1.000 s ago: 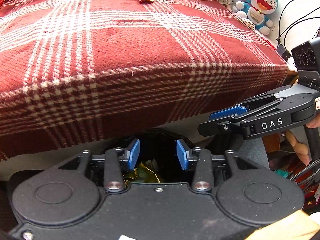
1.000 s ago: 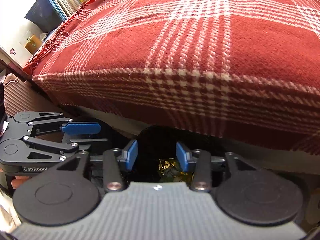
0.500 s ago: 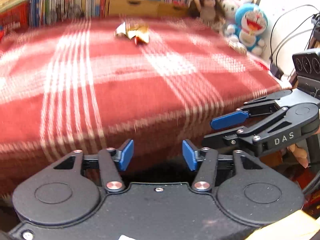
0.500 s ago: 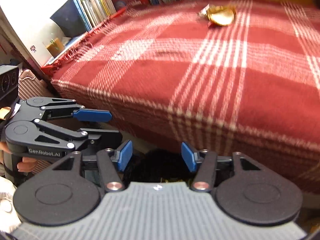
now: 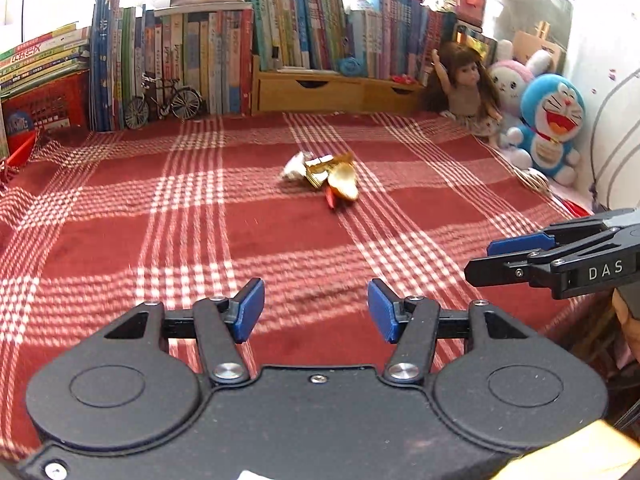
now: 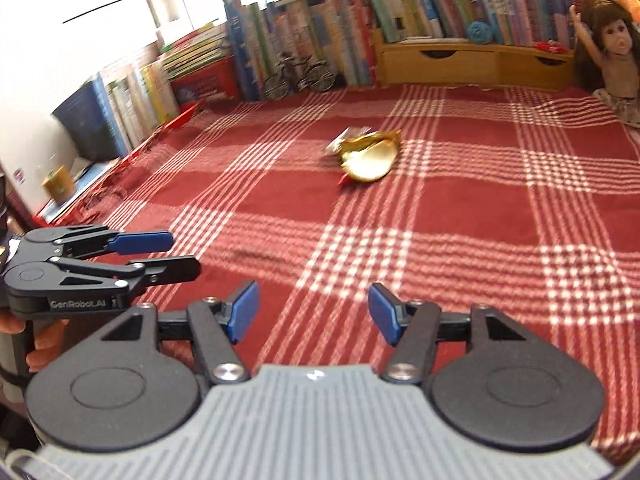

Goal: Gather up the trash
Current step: 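Move both open tools back up over the remaining gold wrappers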

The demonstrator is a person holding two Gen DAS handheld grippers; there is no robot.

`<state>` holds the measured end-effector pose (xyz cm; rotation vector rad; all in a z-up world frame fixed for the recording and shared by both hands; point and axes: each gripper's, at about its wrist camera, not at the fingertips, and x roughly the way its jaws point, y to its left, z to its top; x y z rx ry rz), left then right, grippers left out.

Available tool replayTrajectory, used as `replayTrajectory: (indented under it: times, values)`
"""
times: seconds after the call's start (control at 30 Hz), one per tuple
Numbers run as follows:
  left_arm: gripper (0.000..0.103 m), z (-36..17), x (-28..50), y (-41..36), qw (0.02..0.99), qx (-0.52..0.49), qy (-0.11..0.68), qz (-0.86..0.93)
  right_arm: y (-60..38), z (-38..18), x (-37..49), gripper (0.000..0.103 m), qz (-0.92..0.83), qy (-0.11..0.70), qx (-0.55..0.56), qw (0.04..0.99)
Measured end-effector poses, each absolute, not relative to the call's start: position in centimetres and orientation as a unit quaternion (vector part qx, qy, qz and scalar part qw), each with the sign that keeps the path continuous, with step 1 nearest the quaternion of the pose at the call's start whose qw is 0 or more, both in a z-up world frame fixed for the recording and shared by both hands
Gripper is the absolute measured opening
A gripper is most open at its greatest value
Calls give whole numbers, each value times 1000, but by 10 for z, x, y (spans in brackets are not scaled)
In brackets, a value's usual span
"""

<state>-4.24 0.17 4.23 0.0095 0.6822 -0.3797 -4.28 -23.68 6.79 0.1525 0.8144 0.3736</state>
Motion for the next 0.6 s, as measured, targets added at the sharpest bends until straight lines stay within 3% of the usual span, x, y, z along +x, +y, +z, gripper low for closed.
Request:
replayTrajectory:
  times: [0.2, 0.6]
  values:
    - [55, 44, 21, -2, 928, -11, 336, -161, -243, 64, 13, 73, 147, 401, 113, 897]
    - [36, 14, 118, -44, 925, 23, 346, -156, -249, 27, 126, 69, 92, 443, 228, 862]
